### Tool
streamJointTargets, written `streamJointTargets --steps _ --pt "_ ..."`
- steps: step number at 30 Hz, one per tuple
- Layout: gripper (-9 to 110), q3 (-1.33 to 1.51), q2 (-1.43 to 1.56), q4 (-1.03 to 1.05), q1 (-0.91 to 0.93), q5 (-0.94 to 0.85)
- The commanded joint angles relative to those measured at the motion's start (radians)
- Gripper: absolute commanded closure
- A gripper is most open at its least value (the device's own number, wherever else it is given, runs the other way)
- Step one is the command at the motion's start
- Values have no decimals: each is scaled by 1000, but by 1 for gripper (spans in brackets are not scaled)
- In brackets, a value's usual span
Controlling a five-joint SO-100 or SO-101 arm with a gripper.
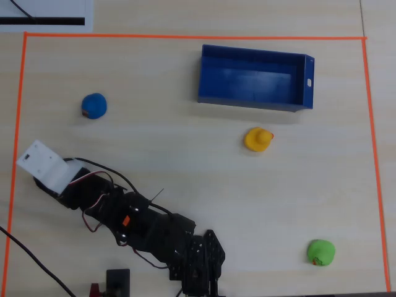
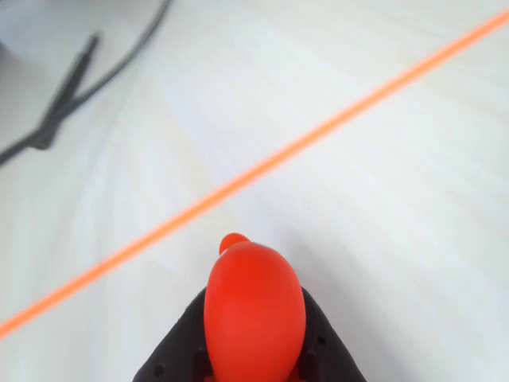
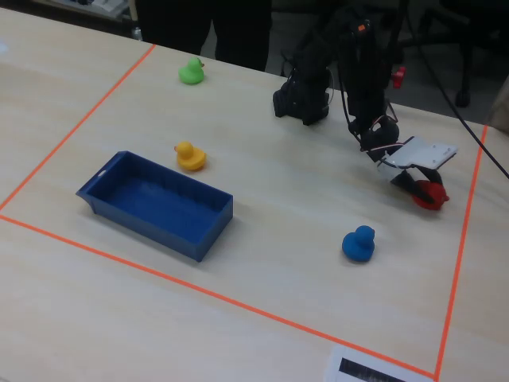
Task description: Grasp red duck and put it into box.
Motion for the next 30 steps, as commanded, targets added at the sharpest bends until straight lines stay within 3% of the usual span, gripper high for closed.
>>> streamJointTargets --steps 1,8,16,22,30 --pt "101 32 275 120 112 2" --pt "101 -187 690 767 463 23" --pt "101 -833 591 1327 845 84" --pt "101 -1078 394 1407 1083 78" --pt "101 -1108 183 1384 1276 77"
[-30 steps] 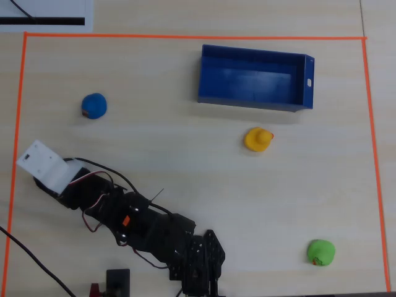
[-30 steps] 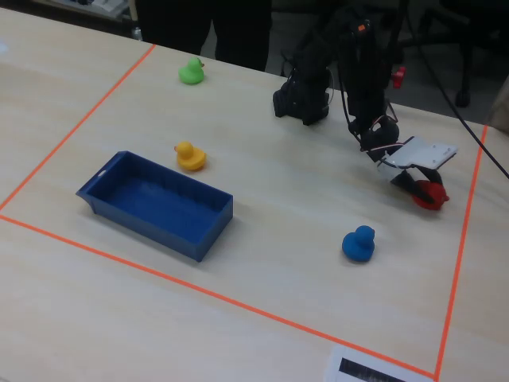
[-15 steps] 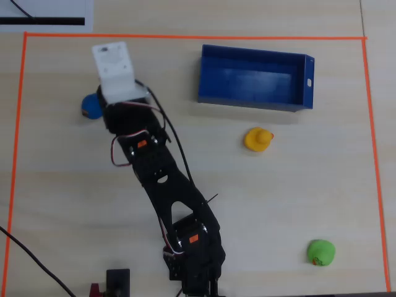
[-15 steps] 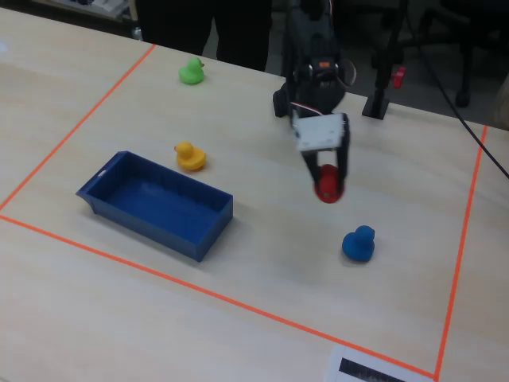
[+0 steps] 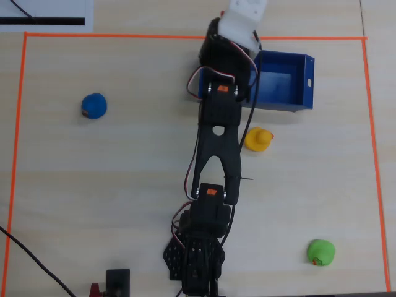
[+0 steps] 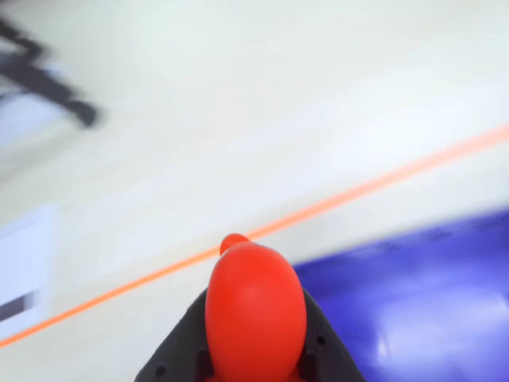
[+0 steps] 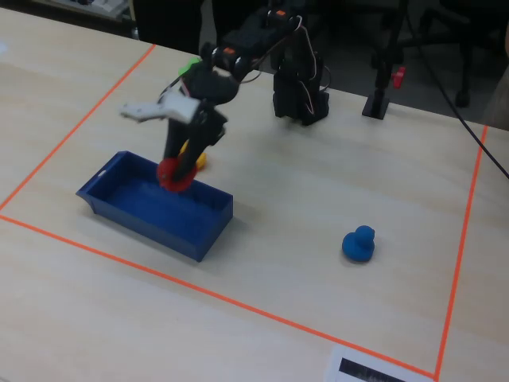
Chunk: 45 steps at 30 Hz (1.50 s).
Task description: Grasp red duck and put it into box.
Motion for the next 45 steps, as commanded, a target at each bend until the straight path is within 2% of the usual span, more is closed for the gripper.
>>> streamJointTargets --steps 1,13,20,23,24,33,36,39,41,43,45 --pt "101 -3 -21 -37 55 -3" --pt "101 330 -29 -126 120 -87" --pt "101 333 -98 -175 138 -94" --pt "82 298 -114 -149 146 -92" --pt "80 290 -115 -144 146 -92" --pt "75 184 -103 -107 135 -52" --pt "77 129 -61 -91 126 -15" --pt "90 67 80 0 117 86" --pt "100 54 222 169 92 112" --pt "101 103 396 413 44 112" --pt "101 321 621 537 -20 80"
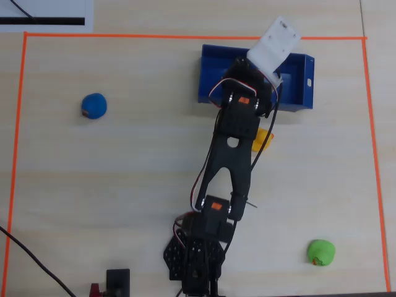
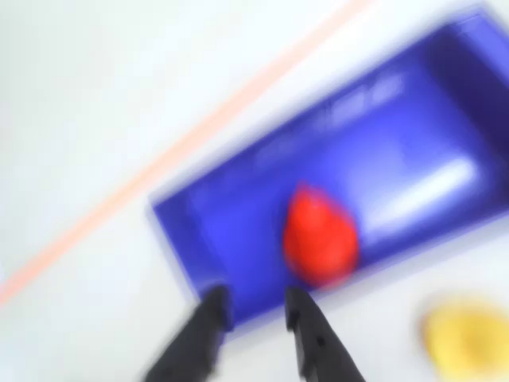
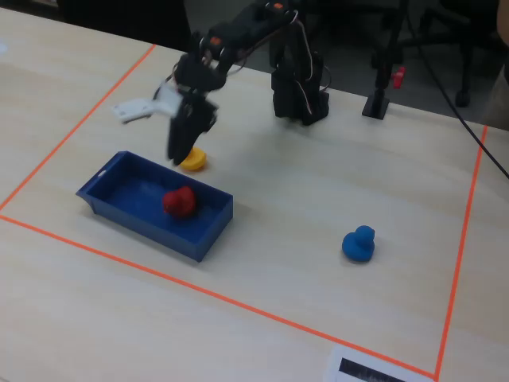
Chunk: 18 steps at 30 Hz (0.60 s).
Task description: Grasp red duck and put it into box.
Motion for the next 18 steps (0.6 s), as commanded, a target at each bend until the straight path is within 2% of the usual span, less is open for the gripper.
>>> streamJointTargets --steps 1,4,8,12,14,18 --pt "101 359 541 147 -129 -80" --pt "101 864 913 192 -241 -302" --pt "101 1284 1290 282 -301 -491" --pt "101 1523 1572 370 -324 -577" --pt "101 1600 1672 376 -342 -560" --pt "101 1654 1678 353 -367 -558"
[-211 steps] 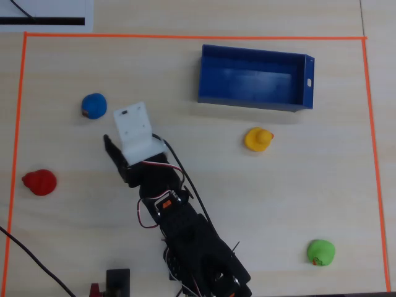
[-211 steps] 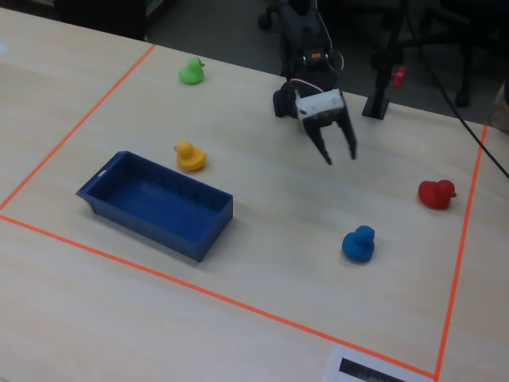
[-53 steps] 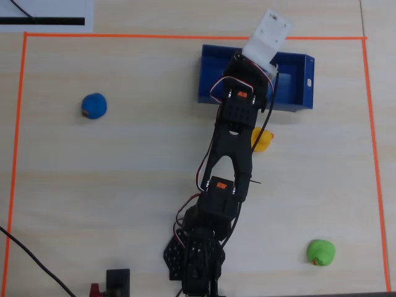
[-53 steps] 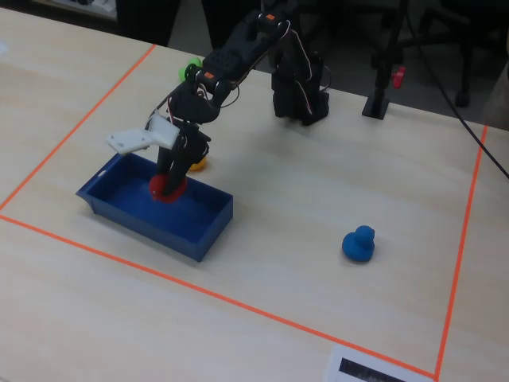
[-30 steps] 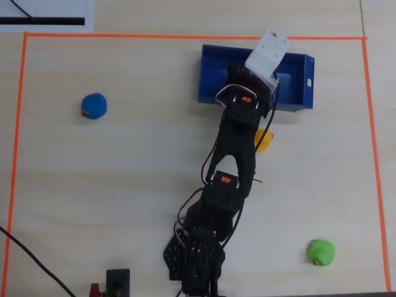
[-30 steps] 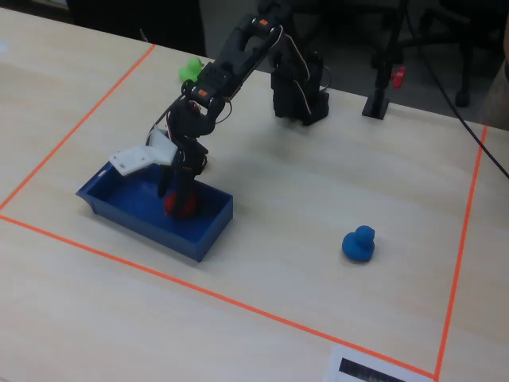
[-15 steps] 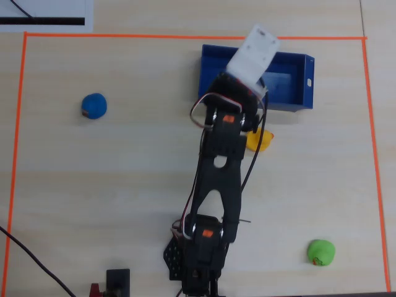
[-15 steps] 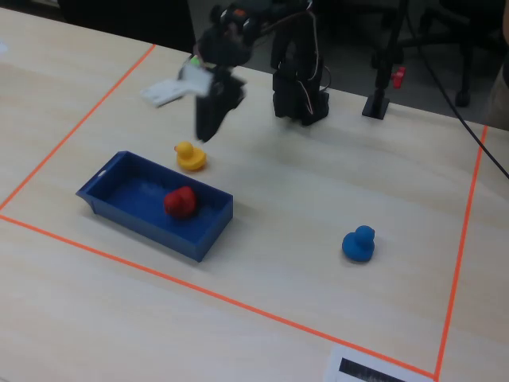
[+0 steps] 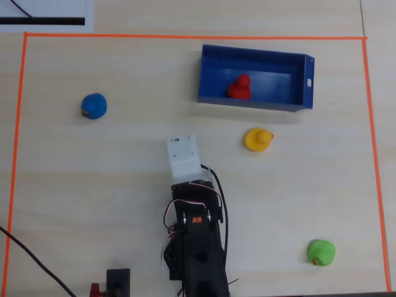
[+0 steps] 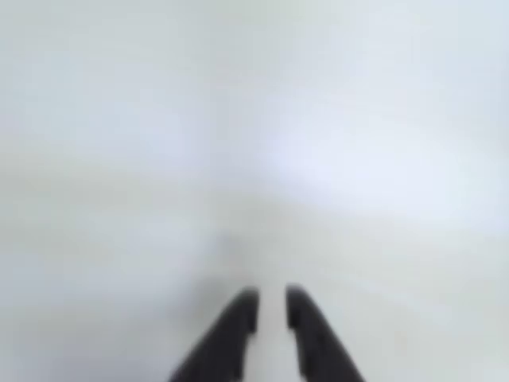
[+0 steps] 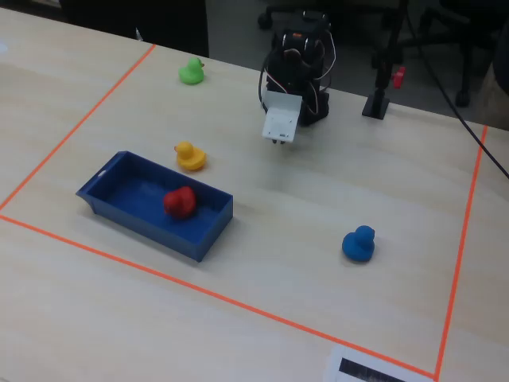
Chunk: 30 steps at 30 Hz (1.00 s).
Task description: Grasp red duck and put it into box.
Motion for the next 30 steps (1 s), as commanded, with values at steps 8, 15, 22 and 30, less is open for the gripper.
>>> streamJointTargets --steps 8,15,22,30 --pt "101 100 32 -17 -23 34" --pt "95 100 32 -17 -21 35" --pt "95 100 32 -17 -21 35" --pt "95 100 32 -17 -21 35"
